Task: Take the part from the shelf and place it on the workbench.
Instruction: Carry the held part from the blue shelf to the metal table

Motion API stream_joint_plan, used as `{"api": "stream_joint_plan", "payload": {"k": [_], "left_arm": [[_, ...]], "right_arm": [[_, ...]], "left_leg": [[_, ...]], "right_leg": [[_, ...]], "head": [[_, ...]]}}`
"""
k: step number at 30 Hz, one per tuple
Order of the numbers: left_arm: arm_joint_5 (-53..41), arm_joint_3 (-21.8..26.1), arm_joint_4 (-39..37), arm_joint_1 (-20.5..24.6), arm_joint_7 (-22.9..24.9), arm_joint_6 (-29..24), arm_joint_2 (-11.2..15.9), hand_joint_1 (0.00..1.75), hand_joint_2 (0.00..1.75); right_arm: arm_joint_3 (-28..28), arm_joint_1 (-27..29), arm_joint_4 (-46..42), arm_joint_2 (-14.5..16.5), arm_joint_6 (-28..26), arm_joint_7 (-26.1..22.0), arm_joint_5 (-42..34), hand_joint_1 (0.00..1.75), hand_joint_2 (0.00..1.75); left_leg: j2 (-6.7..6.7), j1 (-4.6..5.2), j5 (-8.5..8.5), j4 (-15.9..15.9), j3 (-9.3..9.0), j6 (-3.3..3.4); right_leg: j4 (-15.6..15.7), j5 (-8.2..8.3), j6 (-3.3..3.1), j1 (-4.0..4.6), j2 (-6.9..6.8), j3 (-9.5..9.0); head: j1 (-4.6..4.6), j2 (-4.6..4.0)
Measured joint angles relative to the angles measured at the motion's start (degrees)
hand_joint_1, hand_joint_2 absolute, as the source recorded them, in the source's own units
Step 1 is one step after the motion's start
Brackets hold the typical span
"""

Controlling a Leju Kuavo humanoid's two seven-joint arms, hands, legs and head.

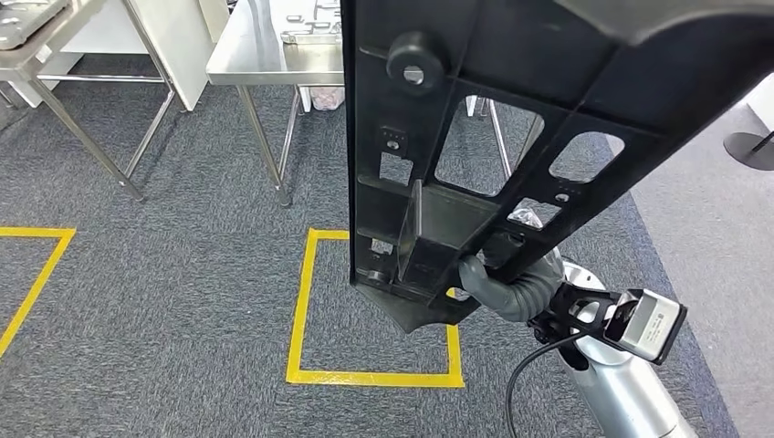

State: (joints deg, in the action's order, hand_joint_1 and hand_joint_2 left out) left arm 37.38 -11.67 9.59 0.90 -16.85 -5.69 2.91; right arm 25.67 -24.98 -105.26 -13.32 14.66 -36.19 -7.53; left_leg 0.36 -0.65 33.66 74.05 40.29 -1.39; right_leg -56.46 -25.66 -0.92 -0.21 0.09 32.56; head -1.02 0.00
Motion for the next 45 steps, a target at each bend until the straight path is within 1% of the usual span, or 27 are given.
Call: {"api": "stream_joint_plan", "payload": {"k": [1, 3, 5, 9, 11, 13, 14, 15, 16, 18, 19, 20, 23, 25, 26, 28, 29, 30, 31, 33, 34, 36, 39, 41, 43, 44, 45], "left_arm": [[-0.02, -0.01, 0.00, -0.07, -0.02, -0.01, 0.01, 0.00, 0.00], [-0.03, -0.01, -0.01, -0.18, -0.09, -0.02, 0.05, 0.00, 0.00], [-0.04, -0.02, -0.01, -0.17, -0.21, -0.03, 0.08, 0.00, 0.00], [-0.11, -0.05, -0.02, -0.15, -0.37, -0.03, 0.06, 0.00, 0.00], [-0.15, -0.05, -0.02, -0.15, -0.39, -0.03, 0.04, 0.00, 0.00], [-0.16, -0.05, -0.02, -0.14, -0.40, -0.03, 0.06, 0.00, 0.00], [-0.17, -0.05, -0.02, -0.14, -0.40, -0.03, 0.07, 0.00, 0.00], [-0.17, -0.06, -0.02, -0.15, -0.40, -0.03, 0.07, 0.00, 0.00], [-0.17, -0.07, -0.02, -0.16, -0.42, -0.03, 0.07, 0.00, 0.00], [-0.17, -0.08, -0.02, -0.17, -0.49, -0.03, -0.01, 0.00, 0.00], [-0.16, -0.08, -0.02, -0.16, -0.55, -0.03, -0.07, 0.00, 0.00], [-0.15, -0.09, -0.02, -0.12, -0.59, -0.03, -0.13, 0.00, 0.00], [-0.08, -0.09, -0.01, -0.02, -0.69, -0.03, -0.17, 0.00, 0.00], [0.01, -0.09, -0.01, -0.03, -0.81, -0.04, -0.19, 0.00, 0.00], [0.07, -0.09, -0.01, -0.05, -0.86, -0.05, -0.20, 0.00, 0.00], [0.22, -0.09, -0.01, -0.10, -0.92, -0.07, -0.22, 0.00, 0.00], [0.28, -0.09, -0.01, -0.12, -0.95, -0.07, -0.22, 0.00, 0.00], [0.33, -0.09, -0.02, -0.17, -0.98, -0.09, -0.22, 0.00, 0.00], [0.38, -0.09, -0.02, -0.25, -1.02, -0.13, -0.22, 0.00, 0.00], [0.45, -0.09, -0.02, -0.46, -1.17, -0.21, -0.22, 0.00, 0.00], [0.49, -0.09, -0.03, -0.52, -1.28, -0.25, -0.22, 0.00, 0.00], [0.51, -0.09, -0.05, -0.50, -1.43, -0.25, -0.22, 0.00, 0.00], [0.66, -0.09, -0.06, -0.48, -1.53, -0.27, -0.32, 0.00, 0.00], [0.82, -0.08, -0.06, -0.50, -1.58, -0.30, -0.41, 0.00, 0.00], [1.01, -0.07, -0.06, -0.50, -1.64, -0.34, -0.42, 0.00, 0.00], [1.08, -0.06, -0.06, -0.49, -1.66, -0.37, -0.42, 0.00, 0.00], [1.13, -0.05, -0.06, -0.53, -1.68, -0.39, -0.44, 0.00, 0.00]], "right_arm": [[0.01, 0.09, 0.06, 0.07, -0.03, -0.04, 0.04, 1.75, 1.75], [0.02, 0.15, 0.11, 0.25, -0.07, -0.25, 0.09, 1.75, 1.75], [0.02, 0.17, 0.16, 0.38, -0.08, -0.46, 0.15, 1.75, 1.75], [-0.03, 0.22, 0.23, 0.46, -0.05, -0.52, 0.31, 1.75, 1.75], [-0.16, 0.22, 0.25, 0.46, 0.01, -0.52, 0.31, 1.75, 1.75], [-0.27, 0.29, 0.36, 0.46, 0.25, -0.50, 0.24, 1.75, 1.75], [-0.31, 0.34, 0.45, 0.46, 0.44, -0.46, 0.18, 1.75, 1.75], [-0.33, 0.37, 0.55, 0.46, 0.62, -0.42, 0.11, 1.75, 1.75], [-0.38, 0.38, 0.62, 0.46, 0.74, -0.36, 0.03, 1.75, 1.75], [-0.61, 0.34, 0.69, 0.46, 0.78, -0.28, -0.09, 1.75, 1.75], [-0.73, 0.31, 0.69, 0.47, 0.69, -0.26, -0.13, 1.75, 1.75], [-0.84, 0.30, 0.69, 0.48, 0.59, -0.26, -0.15, 1.75, 1.75], [-0.95, 0.43, 0.69, 0.49, 0.14, -0.19, 0.04, 1.75, 1.75], [-1.07, 0.50, 0.69, 0.49, -0.31, -0.08, 0.38, 1.75, 1.75], [-1.12, 0.55, 0.69, 0.49, -0.52, 0.02, 0.64, 1.75, 1.75], [-1.14, 0.67, 0.76, 0.51, -0.83, 0.25, 1.09, 1.75, 1.75], [-1.14, 0.79, 0.85, 0.51, -0.99, 0.38, 1.21, 1.75, 1.75], [-1.14, 0.89, 0.95, 0.51, -1.15, 0.50, 1.25, 1.75, 1.75], [-1.14, 0.96, 1.03, 0.51, -1.30, 0.65, 1.27, 1.75, 1.75], [-1.14, 1.02, 1.11, 0.51, -1.52, 1.04, 1.27, 1.75, 1.75], [-1.14, 1.03, 1.13, 0.50, -1.61, 1.24, 1.23, 1.75, 1.75], [-1.14, 1.07, 1.16, 0.49, -1.90, 1.74, 1.01, 1.75, 1.75], [-1.17, 1.08, 1.15, 0.49, -2.49, 3.16, 0.22, 1.75, 1.75], [-1.21, 1.03, 1.13, 0.49, -3.04, 4.15, -0.28, 1.75, 1.75], [-1.23, 1.19, 1.14, 0.49, -3.72, 5.07, -0.57, 1.75, 1.75], [-1.23, 1.41, 1.15, 0.48, -4.05, 5.42, -0.65, 1.75, 1.75], [-1.23, 1.65, 1.15, 0.46, -4.36, 5.67, -0.68, 1.75, 1.75]], "left_leg": [[0.00, 0.00, -1.92, -2.68, -1.16, 0.07], [-0.06, 0.06, -5.77, -10.81, -4.93, 0.37], [-0.16, 0.17, -6.93, -15.13, -6.89, 0.87], [-0.15, 0.06, -6.98, -15.98, -7.12, 2.13], [-0.03, -0.10, -7.12, -16.28, -7.29, 2.57], [0.02, -0.07, -7.06, -16.29, -7.28, 2.76], [0.02, -0.05, -7.00, -16.28, -7.33, 2.79], [0.00, -0.05, -6.92, -16.27, -7.42, 2.79], [-0.02, -0.05, -6.82, -16.27, -7.60, 2.72], [-0.08, -0.01, -6.53, -16.28, -8.05, 2.44], [-0.09, 0.06, -6.38, -16.27, -8.16, 2.18], [-0.07, 0.10, -6.26, -16.27, -8.20, 1.89], [0.04, 0.07, -5.98, -16.40, -8.39, 0.87], [0.02, 0.03, -4.57, -14.30, -7.69, 0.37], [-0.01, 0.00, -3.11, -11.49, -6.39, 0.20], [-0.04, -0.03, 0.13, -3.67, -2.27, -0.01], [-0.04, -0.04, 0.82, -0.72, -0.48, -0.09], [-0.04, -0.04, 0.38, 0.27, 0.40, -0.12], [-0.04, -0.04, -1.26, -1.12, 0.09, -0.08], [-0.08, -0.02, -5.83, -8.62, -3.06, 0.29], [-0.12, 0.08, -7.25, -12.20, -4.68, 0.60], [-0.23, 0.28, -7.72, -15.33, -6.05, 1.21], [-0.25, 0.13, -7.56, -16.01, -6.42, 1.94], [-0.16, -0.14, -7.52, -16.58, -7.03, 2.46], [-0.11, -0.16, -7.24, -16.69, -7.35, 2.77], [-0.12, -0.17, -7.03, -16.68, -7.51, 2.81], [-0.15, -0.19, -6.77, -16.68, -7.78, 2.77]], "right_leg": [[-0.17, -0.14, 0.06, 0.01, 0.13, -0.05], [-0.76, -0.60, 0.38, 0.15, 0.38, -0.02], [-1.28, -0.91, 0.87, 0.34, 0.54, 0.27], [-2.22, -1.65, 2.03, 0.27, 0.51, 0.74], [-6.96, -4.37, 2.68, 0.02, 0.39, 2.92], [-14.78, -7.61, 3.17, -0.24, 0.31, 6.87], [-17.39, -8.14, 3.31, -0.38, 0.28, 8.32], [-17.83, -7.50, 3.34, -0.48, 0.24, 8.73], [-15.77, -5.76, 3.26, -0.54, 0.20, 7.92], [-7.55, -1.60, 2.72, -0.44, -0.03, 4.13], [-4.08, -0.35, 2.38, -0.27, -0.15, 2.57], [-2.02, 0.13, 2.07, -0.07, -0.23, 1.68], [-1.01, 0.00, 1.27, 0.13, -0.11, 1.31], [-0.37, 0.08, 0.59, -0.12, -0.09, 0.69], [-0.14, 0.06, 0.28, -0.22, -0.10, 0.39], [-0.16, -0.22, -0.13, -0.04, -0.10, 0.19], [-0.22, -0.38, -0.23, 0.04, -0.07, 0.11], [-0.31, -0.58, -0.26, 0.09, 0.02, -0.04], [-0.43, -0.85, -0.22, 0.12, 0.14, -0.29], [-0.70, -1.56, 0.01, 0.13, 0.37, -0.96], [-0.90, -1.89, 0.21, 0.23, 0.45, -1.14], [-1.08, -2.23, 0.70, 0.37, 0.49, -1.13], [-1.33, -2.69, 1.59, 0.39, 0.46, -1.08], [-5.05, -4.68, 2.36, 0.20, 0.35, 0.60], [-13.17, -7.88, 3.01, -0.20, 0.25, 5.04], [-16.78, -8.81, 3.24, -0.40, 0.24, 7.26], [-18.46, -8.55, 3.39, -0.59, 0.23, 8.58]], "head": [[0.02, 0.00], [0.07, 0.00], [0.09, 0.01], [0.03, 0.01], [-0.13, 0.01], [-0.21, 0.01], [-0.20, 0.01], [-0.21, 0.01], [-0.22, 0.01], [-0.22, 0.01], [-0.20, 0.01], [-0.19, 0.01], [-0.15, 0.01], [-0.04, 0.01], [0.08, 0.01], [0.23, 0.01], [0.26, 0.01], [0.25, 0.01], [0.27, 0.01], [0.27, 0.00], [0.28, 0.00], [0.26, 0.01], [0.17, 0.02], [-0.01, 0.02], [-0.11, 0.01], [-0.12, 0.01], [-0.11, 0.01]]}}
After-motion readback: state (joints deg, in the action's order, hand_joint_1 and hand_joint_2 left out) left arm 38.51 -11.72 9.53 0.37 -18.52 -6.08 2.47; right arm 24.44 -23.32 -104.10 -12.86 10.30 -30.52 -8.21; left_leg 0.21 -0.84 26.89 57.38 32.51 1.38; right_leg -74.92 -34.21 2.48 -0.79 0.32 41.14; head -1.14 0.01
